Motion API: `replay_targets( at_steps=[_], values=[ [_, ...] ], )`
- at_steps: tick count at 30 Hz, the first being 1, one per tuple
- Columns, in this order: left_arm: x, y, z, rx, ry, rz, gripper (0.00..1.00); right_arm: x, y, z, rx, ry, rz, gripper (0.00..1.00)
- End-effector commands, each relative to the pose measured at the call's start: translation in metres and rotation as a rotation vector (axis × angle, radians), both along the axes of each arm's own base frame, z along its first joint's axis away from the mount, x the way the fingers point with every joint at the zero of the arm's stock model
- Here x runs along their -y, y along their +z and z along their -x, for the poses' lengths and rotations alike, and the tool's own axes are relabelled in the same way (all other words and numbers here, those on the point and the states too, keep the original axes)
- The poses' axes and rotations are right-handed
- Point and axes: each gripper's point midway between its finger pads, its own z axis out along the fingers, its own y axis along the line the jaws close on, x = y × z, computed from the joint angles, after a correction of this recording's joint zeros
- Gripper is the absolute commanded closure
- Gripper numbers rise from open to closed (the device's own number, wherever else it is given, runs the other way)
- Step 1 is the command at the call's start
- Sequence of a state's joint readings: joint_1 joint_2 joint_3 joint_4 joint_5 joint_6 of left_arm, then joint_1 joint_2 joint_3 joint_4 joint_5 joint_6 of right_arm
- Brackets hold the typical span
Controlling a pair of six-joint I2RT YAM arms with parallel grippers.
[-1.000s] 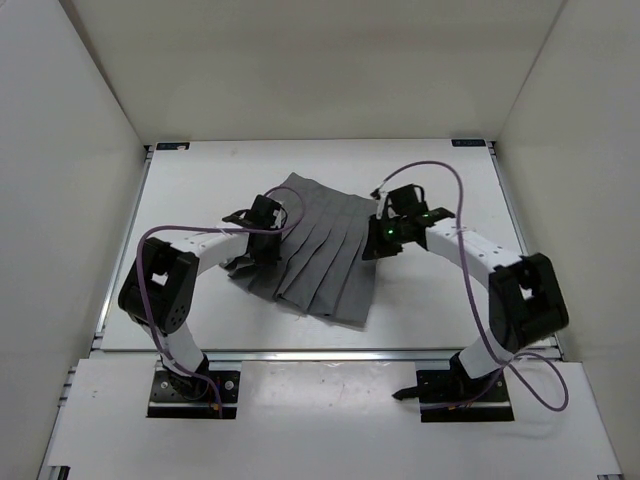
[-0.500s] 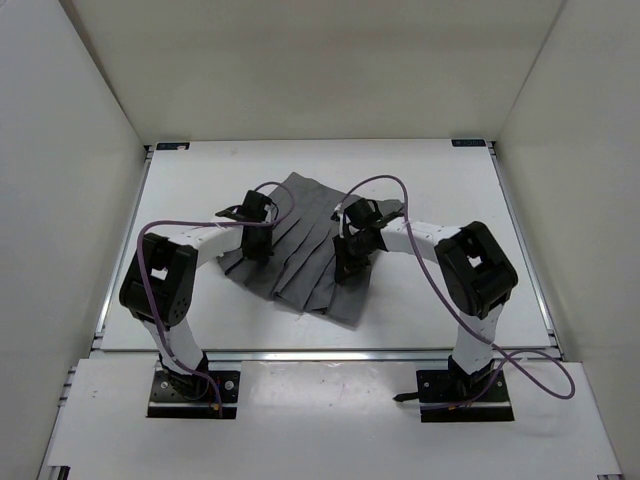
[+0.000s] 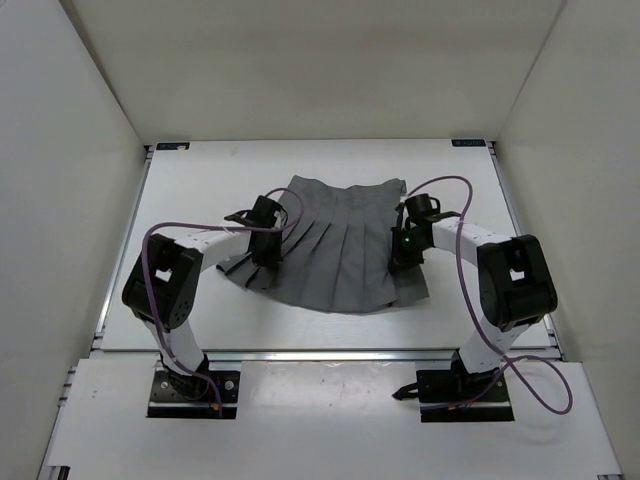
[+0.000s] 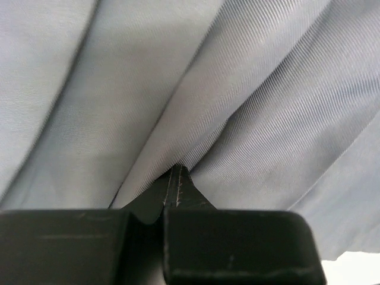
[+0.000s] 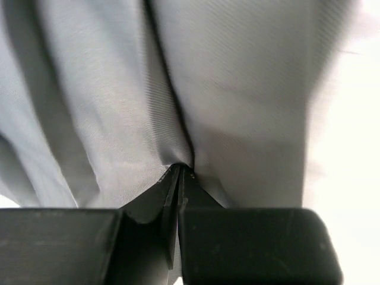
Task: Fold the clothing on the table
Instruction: Flatten the skirt out
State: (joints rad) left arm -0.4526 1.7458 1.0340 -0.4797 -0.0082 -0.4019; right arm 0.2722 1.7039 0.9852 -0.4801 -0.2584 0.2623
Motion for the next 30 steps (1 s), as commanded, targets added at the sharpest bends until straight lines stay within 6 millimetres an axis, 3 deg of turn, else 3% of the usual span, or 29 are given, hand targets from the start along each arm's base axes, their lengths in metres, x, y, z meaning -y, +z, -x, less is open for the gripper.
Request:
replay_targets(
  at_steps=[1, 5, 6, 8, 10, 12, 14, 17, 20, 21, 23, 24, 25, 26, 29, 30],
  values=[
    [0.022, -0.001, 0.029, -0.055, -0.049, 0.047, 1.0, 0.04, -0.002, 0.003, 0.014, -0.023, 0.14, 1.0],
    [0.034, -0.005, 0.062, -0.117, -0.097, 0.063, 1.0, 0.042, 0.004, 0.002, 0.013, -0.016, 0.124, 1.0],
    [0.043, 0.003, 0.065, -0.111, -0.122, 0.084, 1.0, 0.036, 0.011, -0.002, 0.029, -0.008, 0.092, 0.99],
    [0.046, 0.016, 0.064, -0.091, -0.131, 0.11, 1.0, 0.025, 0.028, -0.009, 0.061, 0.01, 0.006, 0.98],
    [0.05, 0.036, 0.05, -0.045, -0.133, 0.15, 0.97, 0.009, 0.063, -0.025, 0.145, 0.034, -0.102, 0.86],
    [0.052, 0.063, 0.029, 0.024, -0.131, 0.199, 0.84, 0.003, 0.095, -0.044, 0.235, 0.044, -0.177, 0.62],
    [0.049, 0.097, -0.006, 0.115, -0.127, 0.243, 0.48, 0.003, 0.14, -0.069, 0.351, 0.037, -0.239, 0.45],
    [0.042, 0.128, -0.048, 0.205, -0.105, 0.267, 0.18, 0.017, 0.173, -0.097, 0.445, 0.031, -0.26, 0.23],
    [0.031, 0.137, -0.087, 0.26, -0.083, 0.254, 0.08, 0.037, 0.179, -0.132, 0.506, 0.002, -0.179, 0.09],
    [0.031, 0.13, -0.094, 0.248, -0.081, 0.251, 0.07, 0.043, 0.16, -0.138, 0.46, -0.019, -0.143, 0.08],
    [0.027, 0.131, -0.116, 0.273, -0.079, 0.251, 0.06, 0.052, 0.16, -0.164, 0.473, -0.023, -0.09, 0.09],
    [0.03, 0.136, -0.129, 0.314, -0.096, 0.256, 0.05, 0.054, 0.136, -0.17, 0.41, -0.032, -0.072, 0.08],
    [0.028, 0.126, -0.137, 0.307, -0.09, 0.254, 0.06, 0.058, 0.125, -0.184, 0.394, -0.039, -0.053, 0.09],
    [0.028, 0.129, -0.146, 0.332, -0.09, 0.258, 0.05, 0.06, 0.116, -0.198, 0.385, -0.046, -0.034, 0.09],
    [0.031, 0.123, -0.176, 0.373, -0.083, 0.268, 0.06, 0.06, 0.094, -0.224, 0.352, -0.069, -0.029, 0.09],
    [0.03, 0.12, -0.188, 0.387, -0.061, 0.271, 0.07, 0.057, 0.103, -0.233, 0.384, -0.061, -0.036, 0.08]
  ],
)
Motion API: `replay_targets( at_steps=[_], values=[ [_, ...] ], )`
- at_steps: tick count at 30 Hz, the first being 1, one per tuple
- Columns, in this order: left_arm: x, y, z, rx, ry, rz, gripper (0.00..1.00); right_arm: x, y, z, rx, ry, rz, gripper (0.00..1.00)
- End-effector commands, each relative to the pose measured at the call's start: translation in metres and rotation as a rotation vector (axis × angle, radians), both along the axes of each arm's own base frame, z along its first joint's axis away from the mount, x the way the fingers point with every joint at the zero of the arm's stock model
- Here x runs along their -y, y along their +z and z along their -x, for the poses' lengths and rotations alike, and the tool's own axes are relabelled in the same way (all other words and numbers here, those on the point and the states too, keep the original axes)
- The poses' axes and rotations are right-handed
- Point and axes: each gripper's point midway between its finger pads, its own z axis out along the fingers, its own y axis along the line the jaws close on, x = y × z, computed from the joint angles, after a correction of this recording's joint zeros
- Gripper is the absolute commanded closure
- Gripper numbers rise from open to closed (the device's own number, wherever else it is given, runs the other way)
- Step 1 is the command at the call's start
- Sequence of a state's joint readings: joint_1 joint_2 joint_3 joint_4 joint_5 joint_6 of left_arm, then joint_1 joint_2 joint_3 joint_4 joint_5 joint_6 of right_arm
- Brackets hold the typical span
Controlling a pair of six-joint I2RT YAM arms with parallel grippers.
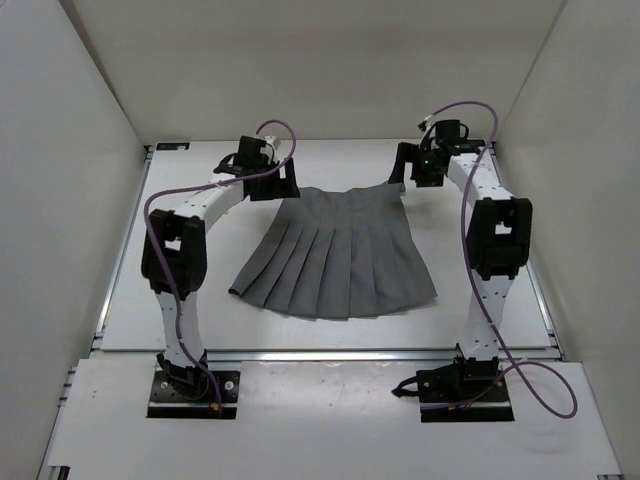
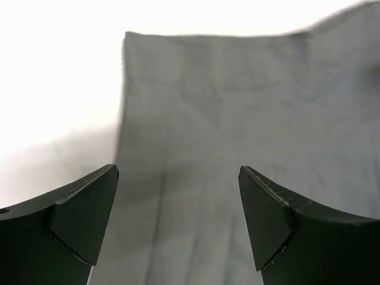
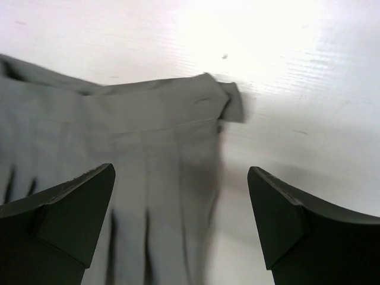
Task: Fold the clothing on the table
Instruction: Flatten the skirt out, then fold the skirt
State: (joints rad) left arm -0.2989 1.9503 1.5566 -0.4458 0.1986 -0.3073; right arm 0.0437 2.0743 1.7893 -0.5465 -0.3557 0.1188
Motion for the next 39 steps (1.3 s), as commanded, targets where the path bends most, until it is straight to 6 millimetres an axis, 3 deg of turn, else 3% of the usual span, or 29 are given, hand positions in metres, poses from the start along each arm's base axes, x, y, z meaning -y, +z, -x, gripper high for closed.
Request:
replay_targets(
  at_steps=[1, 2, 4, 6, 11, 18, 19, 24, 26, 29, 31, 34, 36, 38, 39],
  values=[
    [0.004, 0.005, -0.037, 0.087, -0.009, 0.025, 0.07, 0.0, -0.017, -0.013, -0.033, -0.001, 0.027, 0.08],
    [0.009, 0.012, -0.045, 0.104, -0.008, 0.05, 0.09, -0.002, -0.023, -0.018, -0.038, 0.001, 0.026, 0.09],
    [0.013, 0.0, -0.058, 0.098, -0.005, 0.069, 0.09, -0.003, -0.034, -0.022, -0.046, 0.009, 0.033, 0.09],
    [0.017, 0.002, -0.07, 0.124, 0.0, 0.081, 0.12, -0.002, -0.045, -0.026, -0.06, 0.018, 0.045, 0.11],
    [0.014, -0.017, -0.084, 0.157, 0.012, 0.052, 0.11, -0.007, -0.055, -0.031, -0.071, 0.031, -0.004, 0.15],
    [0.006, -0.04, -0.091, 0.115, 0.044, 0.059, 0.18, -0.017, -0.07, -0.042, -0.071, 0.038, 0.059, 0.17],
    [0.005, -0.051, -0.089, 0.092, 0.05, 0.049, 0.18, -0.023, -0.067, -0.042, -0.066, 0.053, 0.062, 0.18],
    [-0.004, -0.059, -0.09, 0.064, 0.065, 0.041, 0.2, -0.02, -0.079, -0.039, -0.103, 0.038, 0.067, 0.18],
    [0.001, -0.064, -0.086, 0.058, 0.054, 0.048, 0.21, -0.017, -0.081, -0.04, -0.099, 0.033, 0.077, 0.19],
    [0.005, -0.069, -0.085, 0.034, 0.042, 0.062, 0.3, -0.017, -0.088, -0.038, -0.118, 0.033, 0.069, 0.21],
    [0.01, -0.069, -0.084, 0.033, 0.031, 0.063, 0.39, -0.017, -0.094, -0.036, -0.138, 0.028, 0.07, 0.27],
    [0.015, -0.072, -0.082, 0.022, 0.02, 0.069, 0.55, -0.021, -0.094, -0.035, -0.138, 0.034, 0.057, 0.45],
    [0.019, -0.074, -0.08, 0.015, 0.009, 0.074, 0.69, -0.023, -0.095, -0.035, -0.136, 0.049, 0.056, 0.67],
    [0.017, -0.069, -0.084, 0.028, 0.011, 0.073, 0.99, -0.023, -0.098, -0.036, -0.14, 0.043, 0.059, 0.86],
    [0.023, -0.07, -0.08, 0.019, -0.006, 0.072, 1.0, -0.023, -0.091, -0.039, -0.122, 0.042, 0.065, 0.94]
  ],
)
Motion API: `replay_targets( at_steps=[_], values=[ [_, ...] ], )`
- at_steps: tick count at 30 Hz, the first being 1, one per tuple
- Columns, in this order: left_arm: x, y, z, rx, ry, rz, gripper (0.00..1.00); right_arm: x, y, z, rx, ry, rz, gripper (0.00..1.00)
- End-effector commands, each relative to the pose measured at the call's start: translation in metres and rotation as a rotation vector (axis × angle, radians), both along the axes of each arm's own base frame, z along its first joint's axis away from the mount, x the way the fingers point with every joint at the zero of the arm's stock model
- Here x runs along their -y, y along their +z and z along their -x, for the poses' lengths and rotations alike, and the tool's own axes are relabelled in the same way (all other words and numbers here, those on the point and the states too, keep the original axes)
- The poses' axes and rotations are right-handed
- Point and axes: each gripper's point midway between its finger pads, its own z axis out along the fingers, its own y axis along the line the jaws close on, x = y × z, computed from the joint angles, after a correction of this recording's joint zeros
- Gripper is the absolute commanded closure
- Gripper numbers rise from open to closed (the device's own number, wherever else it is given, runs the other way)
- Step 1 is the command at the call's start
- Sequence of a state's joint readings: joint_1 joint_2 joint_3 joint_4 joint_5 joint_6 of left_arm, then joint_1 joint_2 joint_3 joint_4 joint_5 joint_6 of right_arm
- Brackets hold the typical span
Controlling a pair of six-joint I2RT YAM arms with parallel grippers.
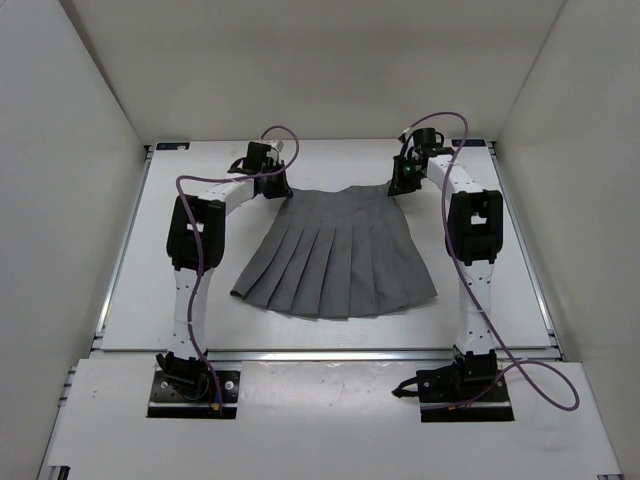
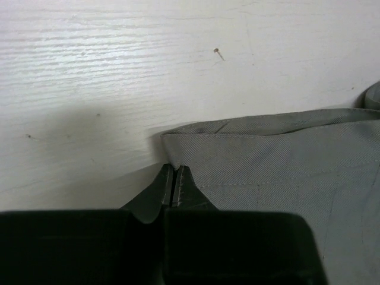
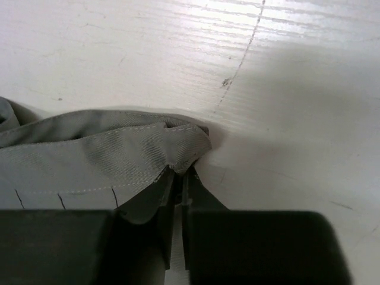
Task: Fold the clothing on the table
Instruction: Fold the skirt
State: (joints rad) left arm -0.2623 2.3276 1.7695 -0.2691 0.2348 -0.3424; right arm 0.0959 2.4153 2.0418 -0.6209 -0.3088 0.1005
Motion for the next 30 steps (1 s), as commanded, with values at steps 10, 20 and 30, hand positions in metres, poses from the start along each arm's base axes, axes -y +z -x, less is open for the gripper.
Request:
replay_targets(
  at_steps=[10, 20, 30],
  values=[
    [0.002, 0.141, -0.031, 0.238, -0.075, -0.023, 1.0, 0.025, 0.171, -0.048, 0.404, -0.041, 0.055, 1.0],
    [-0.056, 0.41, 0.021, 0.75, 0.015, 0.011, 1.0, 0.047, 0.423, 0.038, 0.907, -0.078, 0.061, 1.0],
    [-0.039, 0.169, 0.21, 0.334, -0.108, -0.061, 1.0, 0.018, 0.167, 0.221, 0.477, -0.084, -0.068, 1.0]
  ],
)
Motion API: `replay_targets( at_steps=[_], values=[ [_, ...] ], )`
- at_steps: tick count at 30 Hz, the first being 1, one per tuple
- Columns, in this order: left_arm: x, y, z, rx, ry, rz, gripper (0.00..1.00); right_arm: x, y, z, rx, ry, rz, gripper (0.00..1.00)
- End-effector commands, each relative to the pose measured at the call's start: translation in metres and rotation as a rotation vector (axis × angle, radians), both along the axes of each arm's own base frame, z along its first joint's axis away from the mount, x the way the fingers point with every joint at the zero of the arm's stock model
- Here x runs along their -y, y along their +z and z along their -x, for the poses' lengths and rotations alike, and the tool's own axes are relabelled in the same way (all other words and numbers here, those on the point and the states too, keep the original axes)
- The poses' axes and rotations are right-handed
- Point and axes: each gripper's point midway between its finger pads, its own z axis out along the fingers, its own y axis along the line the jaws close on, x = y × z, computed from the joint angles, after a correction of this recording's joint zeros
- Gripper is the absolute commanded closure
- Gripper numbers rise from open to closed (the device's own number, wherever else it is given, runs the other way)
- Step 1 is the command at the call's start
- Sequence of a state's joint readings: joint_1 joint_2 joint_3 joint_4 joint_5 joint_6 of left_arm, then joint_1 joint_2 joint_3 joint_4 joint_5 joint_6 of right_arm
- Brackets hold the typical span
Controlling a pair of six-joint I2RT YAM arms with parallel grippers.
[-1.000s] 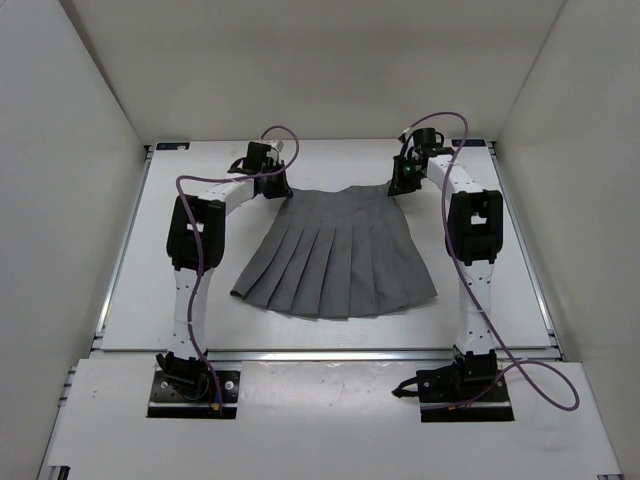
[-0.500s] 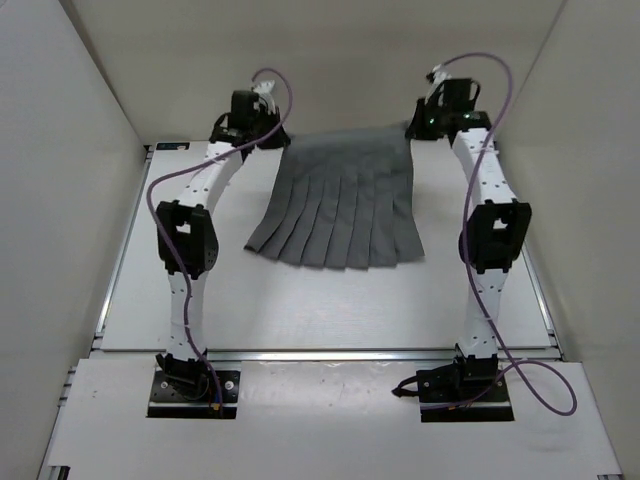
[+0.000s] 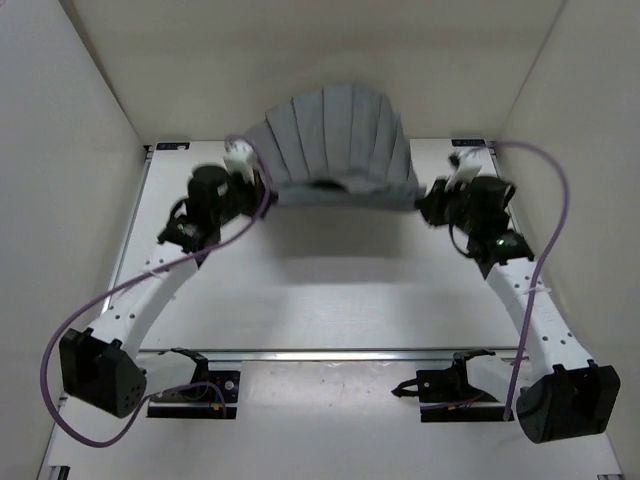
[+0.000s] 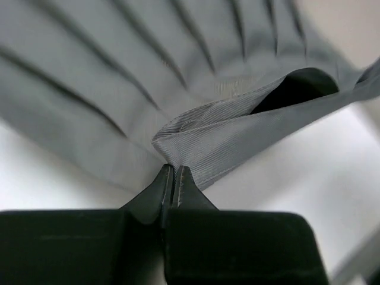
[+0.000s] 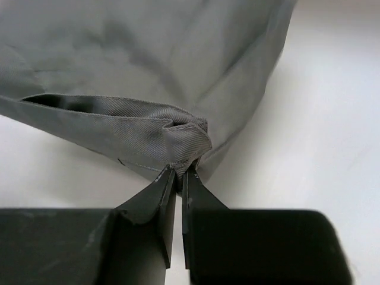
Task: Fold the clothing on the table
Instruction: Fold the skirt
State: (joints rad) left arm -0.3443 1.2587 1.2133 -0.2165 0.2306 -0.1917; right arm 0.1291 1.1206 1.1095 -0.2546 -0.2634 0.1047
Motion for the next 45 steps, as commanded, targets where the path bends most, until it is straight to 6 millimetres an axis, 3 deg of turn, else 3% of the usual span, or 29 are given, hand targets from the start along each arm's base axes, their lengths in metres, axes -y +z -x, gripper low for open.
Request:
replay_targets(
  at_steps=[1, 2, 3, 5, 6, 11, 12, 13, 14, 15, 16, 17, 19, 20, 21, 22, 23, 28, 33, 34, 35, 36, 37, 39, 40, 41, 42, 44, 45],
  values=[
    [-0.017, -0.132, 0.049, -0.283, 0.052, -0.125, 1.0, -0.003, -0.109, 0.045, -0.258, -0.046, -0.06, 1.0],
    [-0.017, -0.149, 0.074, -0.309, 0.042, -0.141, 1.0, -0.007, -0.135, 0.062, -0.324, -0.045, -0.068, 1.0],
    [-0.021, -0.149, 0.088, -0.301, 0.053, -0.147, 1.0, -0.012, -0.136, 0.076, -0.321, -0.033, -0.069, 1.0],
    [-0.026, -0.171, 0.111, -0.363, 0.069, -0.134, 1.0, -0.016, -0.153, 0.093, -0.362, -0.037, -0.087, 1.0],
    [-0.028, -0.173, 0.116, -0.374, 0.075, -0.103, 1.0, -0.017, -0.152, 0.094, -0.357, -0.03, -0.094, 0.99],
    [-0.051, -0.177, 0.086, -0.417, 0.194, -0.071, 1.0, -0.013, -0.162, 0.065, -0.419, -0.003, -0.109, 1.0],
    [-0.048, -0.175, 0.074, -0.409, 0.186, -0.075, 1.0, -0.017, -0.149, 0.053, -0.39, 0.007, -0.104, 1.0],
    [-0.046, -0.189, 0.068, -0.445, 0.185, -0.104, 1.0, -0.014, -0.161, 0.044, -0.421, 0.0, -0.071, 1.0],
    [-0.042, -0.177, 0.053, -0.407, 0.183, -0.096, 1.0, -0.017, -0.163, 0.031, -0.427, 0.016, -0.058, 1.0],
    [-0.037, -0.178, 0.037, -0.413, 0.184, -0.1, 1.0, -0.019, -0.154, 0.018, -0.398, 0.029, -0.053, 1.0],
    [-0.033, -0.186, 0.021, -0.443, 0.186, -0.093, 1.0, -0.021, -0.162, 0.006, -0.425, 0.038, -0.061, 1.0],
    [-0.029, -0.194, 0.017, -0.47, 0.172, -0.099, 1.0, -0.023, -0.177, 0.0, -0.466, 0.051, -0.062, 1.0],
    [-0.022, -0.217, -0.004, -0.552, 0.188, -0.121, 1.0, -0.027, -0.183, -0.02, -0.477, 0.063, -0.066, 0.99],
    [-0.025, -0.24, -0.003, -0.626, 0.2, -0.141, 1.0, -0.033, -0.2, -0.019, -0.524, 0.09, -0.062, 1.0],
    [-0.019, -0.238, -0.007, -0.629, 0.192, -0.118, 1.0, -0.037, -0.207, -0.027, -0.545, 0.098, -0.061, 1.0],
    [-0.017, -0.249, -0.007, -0.657, 0.197, -0.108, 1.0, -0.041, -0.221, -0.029, -0.579, 0.112, -0.048, 1.0],
    [-0.014, -0.252, -0.008, -0.657, 0.192, -0.104, 1.0, -0.046, -0.22, -0.033, -0.567, 0.131, -0.048, 1.0],
    [-0.033, -0.272, -0.012, -0.673, 0.29, -0.117, 1.0, -0.065, -0.252, -0.049, -0.633, 0.207, -0.073, 1.0],
    [-0.041, -0.272, -0.034, -0.679, 0.308, -0.12, 0.96, -0.063, -0.248, -0.076, -0.626, 0.2, -0.078, 0.96],
    [-0.041, -0.266, -0.042, -0.657, 0.312, -0.124, 0.92, -0.061, -0.245, -0.082, -0.617, 0.198, -0.073, 0.91],
    [-0.042, -0.262, -0.044, -0.65, 0.312, -0.14, 0.79, -0.057, -0.235, -0.09, -0.592, 0.192, -0.066, 0.77],
    [-0.042, -0.256, -0.046, -0.633, 0.317, -0.14, 0.74, -0.055, -0.227, -0.093, -0.578, 0.186, -0.065, 0.65],
    [-0.044, -0.251, -0.048, -0.616, 0.32, -0.149, 0.63, -0.049, -0.217, -0.097, -0.556, 0.171, -0.065, 0.56],
    [-0.048, -0.23, -0.049, -0.565, 0.327, -0.148, 0.3, -0.045, -0.194, -0.1, -0.508, 0.162, -0.077, 0.3],
    [-0.051, -0.227, -0.048, -0.561, 0.339, -0.152, 0.22, -0.04, -0.18, -0.1, -0.48, 0.159, -0.081, 0.24],
    [-0.053, -0.212, -0.05, -0.526, 0.338, -0.139, 0.15, -0.038, -0.177, -0.097, -0.473, 0.153, -0.078, 0.17],
    [-0.055, -0.201, -0.047, -0.515, 0.338, -0.137, 0.14, -0.035, -0.165, -0.096, -0.454, 0.129, -0.075, 0.12],
    [-0.055, -0.191, -0.041, -0.496, 0.329, -0.146, 0.05, -0.025, -0.16, -0.082, -0.439, 0.098, -0.02, 0.09],
    [-0.054, -0.184, -0.033, -0.483, 0.318, -0.16, 0.04, -0.021, -0.172, -0.069, -0.481, 0.091, 0.002, 0.07]
  ],
)
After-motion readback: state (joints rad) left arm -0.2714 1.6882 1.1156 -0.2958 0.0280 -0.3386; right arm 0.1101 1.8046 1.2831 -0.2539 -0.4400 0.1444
